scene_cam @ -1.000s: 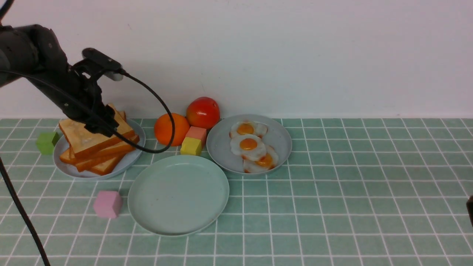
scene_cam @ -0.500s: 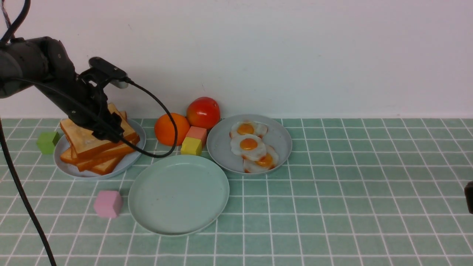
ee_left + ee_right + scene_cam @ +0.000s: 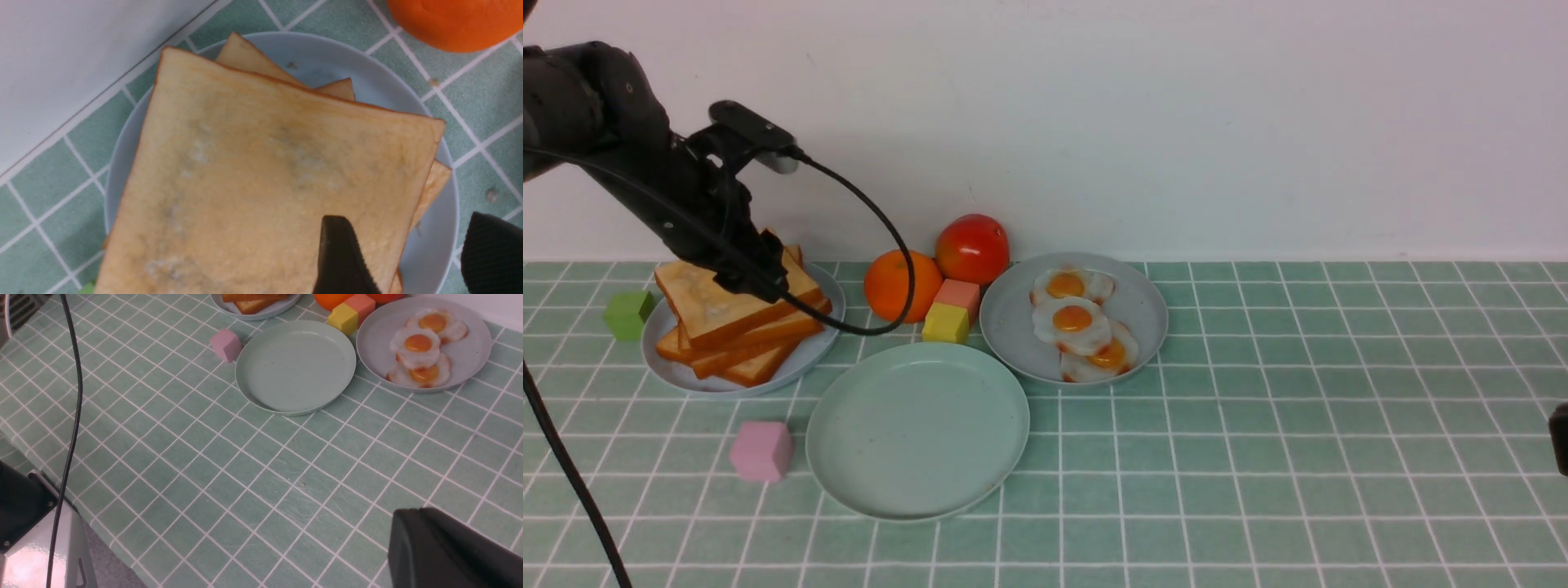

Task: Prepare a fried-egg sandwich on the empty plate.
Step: Use the left arm to grab a slice of bread, then use the left arm to put a slice of bread into the empty plate in the middle

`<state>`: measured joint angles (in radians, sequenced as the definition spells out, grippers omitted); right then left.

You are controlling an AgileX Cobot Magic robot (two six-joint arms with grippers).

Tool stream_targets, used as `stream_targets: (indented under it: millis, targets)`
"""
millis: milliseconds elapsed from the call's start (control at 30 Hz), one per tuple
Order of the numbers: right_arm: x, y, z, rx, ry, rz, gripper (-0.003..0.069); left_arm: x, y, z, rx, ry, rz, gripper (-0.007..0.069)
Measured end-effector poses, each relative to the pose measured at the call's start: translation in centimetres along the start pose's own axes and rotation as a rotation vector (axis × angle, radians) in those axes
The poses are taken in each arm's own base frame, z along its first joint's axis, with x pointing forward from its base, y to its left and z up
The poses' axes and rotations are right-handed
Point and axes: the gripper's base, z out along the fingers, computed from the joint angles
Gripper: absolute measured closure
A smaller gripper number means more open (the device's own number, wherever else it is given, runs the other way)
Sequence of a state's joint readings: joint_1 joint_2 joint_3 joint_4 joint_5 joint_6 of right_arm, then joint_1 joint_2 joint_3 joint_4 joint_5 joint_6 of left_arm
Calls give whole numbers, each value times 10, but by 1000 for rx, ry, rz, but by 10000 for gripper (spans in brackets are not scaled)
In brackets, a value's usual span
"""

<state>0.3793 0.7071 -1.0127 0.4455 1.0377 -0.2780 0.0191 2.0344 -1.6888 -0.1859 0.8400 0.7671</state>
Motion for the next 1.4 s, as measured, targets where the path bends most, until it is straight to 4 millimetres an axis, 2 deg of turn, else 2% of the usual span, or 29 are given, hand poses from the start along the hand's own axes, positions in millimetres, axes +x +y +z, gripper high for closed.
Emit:
stream_targets:
  millis: [133, 333, 567, 700, 733, 833, 867, 967, 1100, 1200, 1233, 1267, 1300, 1333, 1367, 1400]
  targets:
    - [0, 0, 0, 0, 0, -1, 638, 4, -1, 7, -1, 4, 32, 219]
    - [0, 0, 0, 1, -4, -1, 637, 8, -1, 27, 5, 18, 51, 219]
    - [-2, -1, 0, 6, -20, -1, 634, 9, 0, 32, -5, 21, 42, 250]
    - [-2, -1, 0, 6, -19, -1, 627, 10, 2, 32, -31, 33, -7, 423]
    - [-2, 0, 0, 5, -18, -1, 627, 10, 2, 32, -32, 34, -8, 433]
    - [-1, 0, 0, 2, -7, -1, 627, 10, 4, 31, -60, 52, -30, 589]
    - [0, 0, 0, 1, -5, -1, 627, 11, 4, 31, -61, 53, -31, 595]
    - [0, 0, 0, 0, 0, -2, 627, 10, 4, 16, -79, 67, -69, 596]
    - [0, 1, 0, -10, -2, 4, 625, 0, -1, -26, -107, 31, -153, 596]
    - [0, 1, 0, -15, 0, 6, 623, -18, -24, -73, -117, -36, -193, 596]
    - [0, 2, 0, -17, 2, 5, 621, -25, -44, -87, -92, -45, -194, 596]
    - [0, 2, 0, -17, 3, 5, 621, -26, -48, -89, -88, -46, -201, 596]
    - [1, 2, 0, -19, 10, 5, 619, -31, -72, -101, -54, -45, -185, 596]
    - [2, 2, 0, -22, 19, 6, 617, -32, -98, -102, -11, -17, -163, 596]
    - [2, 2, 0, -23, 21, 6, 617, -32, -102, -102, -4, -13, -163, 596]
    - [3, 2, 0, -25, 30, 6, 617, -31, -127, -98, 34, 17, -128, 596]
